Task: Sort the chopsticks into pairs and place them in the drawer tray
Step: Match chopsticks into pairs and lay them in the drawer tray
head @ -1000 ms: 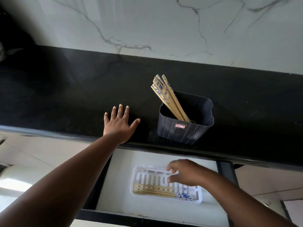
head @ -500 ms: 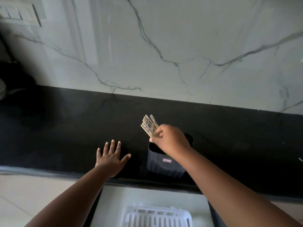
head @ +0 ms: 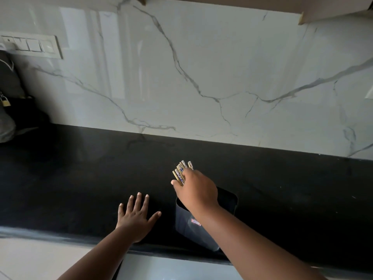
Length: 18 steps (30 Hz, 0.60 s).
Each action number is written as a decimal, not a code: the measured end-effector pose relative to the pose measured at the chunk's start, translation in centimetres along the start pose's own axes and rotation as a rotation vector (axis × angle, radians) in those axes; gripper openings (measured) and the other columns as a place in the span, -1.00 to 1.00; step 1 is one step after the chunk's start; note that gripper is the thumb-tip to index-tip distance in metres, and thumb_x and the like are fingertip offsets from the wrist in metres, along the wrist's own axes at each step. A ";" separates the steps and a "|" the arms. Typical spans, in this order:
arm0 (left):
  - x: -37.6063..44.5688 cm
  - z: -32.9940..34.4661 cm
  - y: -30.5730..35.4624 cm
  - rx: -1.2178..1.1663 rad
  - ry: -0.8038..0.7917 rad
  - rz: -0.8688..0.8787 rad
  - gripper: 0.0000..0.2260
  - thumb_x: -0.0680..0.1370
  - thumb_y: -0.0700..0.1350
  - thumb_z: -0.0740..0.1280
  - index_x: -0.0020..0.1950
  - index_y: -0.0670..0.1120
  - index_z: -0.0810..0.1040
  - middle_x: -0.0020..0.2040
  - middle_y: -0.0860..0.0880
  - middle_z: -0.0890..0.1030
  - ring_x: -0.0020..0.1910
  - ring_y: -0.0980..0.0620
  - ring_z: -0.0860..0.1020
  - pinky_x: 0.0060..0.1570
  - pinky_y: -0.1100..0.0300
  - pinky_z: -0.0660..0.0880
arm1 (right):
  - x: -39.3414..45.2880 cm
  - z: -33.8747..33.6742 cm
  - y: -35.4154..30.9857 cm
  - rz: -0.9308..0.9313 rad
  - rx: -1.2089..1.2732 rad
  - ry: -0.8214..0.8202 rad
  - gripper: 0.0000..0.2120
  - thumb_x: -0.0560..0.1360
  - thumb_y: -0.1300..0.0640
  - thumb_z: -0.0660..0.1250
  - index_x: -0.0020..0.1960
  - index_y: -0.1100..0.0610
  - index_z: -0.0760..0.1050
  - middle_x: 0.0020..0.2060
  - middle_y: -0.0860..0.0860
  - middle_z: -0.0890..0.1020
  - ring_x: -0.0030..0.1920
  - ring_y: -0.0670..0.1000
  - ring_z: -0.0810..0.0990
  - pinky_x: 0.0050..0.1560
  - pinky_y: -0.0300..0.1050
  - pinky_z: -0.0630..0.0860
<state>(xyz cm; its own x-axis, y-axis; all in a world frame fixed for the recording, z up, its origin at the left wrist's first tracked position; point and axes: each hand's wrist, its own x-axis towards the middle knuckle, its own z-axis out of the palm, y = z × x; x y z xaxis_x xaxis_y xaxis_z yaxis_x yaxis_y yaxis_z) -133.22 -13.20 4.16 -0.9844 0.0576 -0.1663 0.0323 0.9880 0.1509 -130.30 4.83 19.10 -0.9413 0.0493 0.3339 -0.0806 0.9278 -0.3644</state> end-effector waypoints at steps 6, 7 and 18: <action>-0.3 -0.3 0.1 -0.006 0.004 0.005 -0.26 0.52 0.41 -0.15 0.57 0.05 -0.21 0.59 -0.03 -0.22 0.56 -0.08 -0.25 0.46 -0.14 -0.23 | 0.9 -0.1 0.3 0.045 -0.135 -0.064 -0.81 0.59 0.13 0.18 0.12 0.16 0.51 0.01 0.11 0.64 -0.01 0.16 0.64 -0.20 -0.08 0.43; -0.3 -0.3 0.1 -0.006 0.004 0.005 -0.26 0.52 0.41 -0.14 0.57 0.05 -0.21 0.59 -0.04 -0.22 0.56 -0.08 -0.25 0.46 -0.14 -0.22 | 1.0 -0.4 0.3 0.054 -0.125 -0.076 -0.80 0.59 0.14 0.17 0.10 0.17 0.52 0.00 0.12 0.65 0.00 0.18 0.64 -0.20 -0.09 0.41; -0.4 -1.6 0.5 -0.053 -0.129 -0.039 -0.23 0.52 0.42 -0.07 0.57 0.04 -0.22 0.59 -0.03 -0.24 0.55 -0.08 -0.26 0.47 -0.17 -0.23 | 4.9 -12.7 1.7 0.123 0.657 -0.095 -0.90 0.45 0.13 0.46 -0.21 0.13 0.63 -0.25 0.20 0.70 -0.33 0.05 0.61 -0.21 -0.02 0.66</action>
<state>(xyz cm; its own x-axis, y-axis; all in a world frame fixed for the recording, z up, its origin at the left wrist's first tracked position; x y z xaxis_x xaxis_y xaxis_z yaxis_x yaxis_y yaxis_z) -133.10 -12.92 5.85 -0.9542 0.0409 -0.2965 -0.0178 0.9811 0.1926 -130.90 11.37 31.12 -0.9787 0.0803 0.1892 -0.1250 0.4984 -0.8579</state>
